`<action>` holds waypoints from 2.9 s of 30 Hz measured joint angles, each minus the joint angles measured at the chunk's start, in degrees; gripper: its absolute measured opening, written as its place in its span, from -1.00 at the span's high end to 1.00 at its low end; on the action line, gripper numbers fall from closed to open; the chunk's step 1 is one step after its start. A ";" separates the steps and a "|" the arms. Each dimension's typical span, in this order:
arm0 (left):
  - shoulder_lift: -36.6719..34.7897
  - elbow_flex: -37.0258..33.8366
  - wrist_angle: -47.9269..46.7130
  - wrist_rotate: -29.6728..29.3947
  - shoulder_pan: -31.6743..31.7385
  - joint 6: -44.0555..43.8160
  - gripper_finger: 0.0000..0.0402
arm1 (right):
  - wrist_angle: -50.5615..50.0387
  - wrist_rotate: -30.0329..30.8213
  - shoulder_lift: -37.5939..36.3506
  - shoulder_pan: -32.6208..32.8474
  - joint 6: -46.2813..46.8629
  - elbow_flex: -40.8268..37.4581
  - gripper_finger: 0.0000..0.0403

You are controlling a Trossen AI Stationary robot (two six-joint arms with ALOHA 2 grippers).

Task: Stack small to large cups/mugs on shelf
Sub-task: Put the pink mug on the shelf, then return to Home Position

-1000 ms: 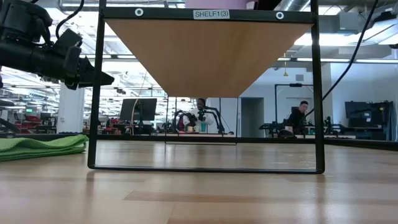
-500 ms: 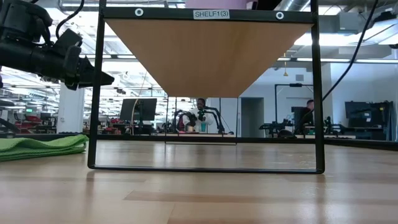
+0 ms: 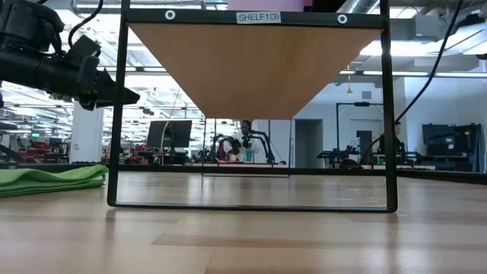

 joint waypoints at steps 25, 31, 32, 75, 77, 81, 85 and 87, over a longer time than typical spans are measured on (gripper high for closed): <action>0.00 0.00 0.00 0.05 0.02 -1.46 0.37 | 3.59 -0.07 -0.02 1.69 -0.17 0.00 0.17; 0.01 0.02 -0.04 0.24 0.02 -1.43 0.37 | 4.38 -0.07 -0.02 1.62 -1.18 0.00 0.16; 0.00 0.00 -0.04 0.24 0.00 -1.42 0.37 | 4.33 -0.07 -0.02 1.62 -1.16 0.00 0.16; 0.01 0.01 -0.07 0.35 0.01 -1.44 0.37 | -17.43 3.44 -0.19 3.63 12.10 11.29 -0.33; 0.02 0.00 -0.07 0.35 0.00 -1.42 0.37 | -16.82 4.31 -1.95 3.78 11.31 11.21 -0.33; 0.00 0.01 -0.07 0.35 0.00 -1.44 0.37 | -17.25 7.08 -7.00 3.51 11.30 11.24 -0.33; 0.26 0.00 -0.07 0.35 0.02 -1.44 0.37 | -16.70 12.86 -12.61 3.59 11.20 11.13 -0.33; 0.26 0.00 -0.07 0.35 0.00 -1.44 0.37 | -16.78 18.59 -15.15 3.89 12.21 11.13 -0.33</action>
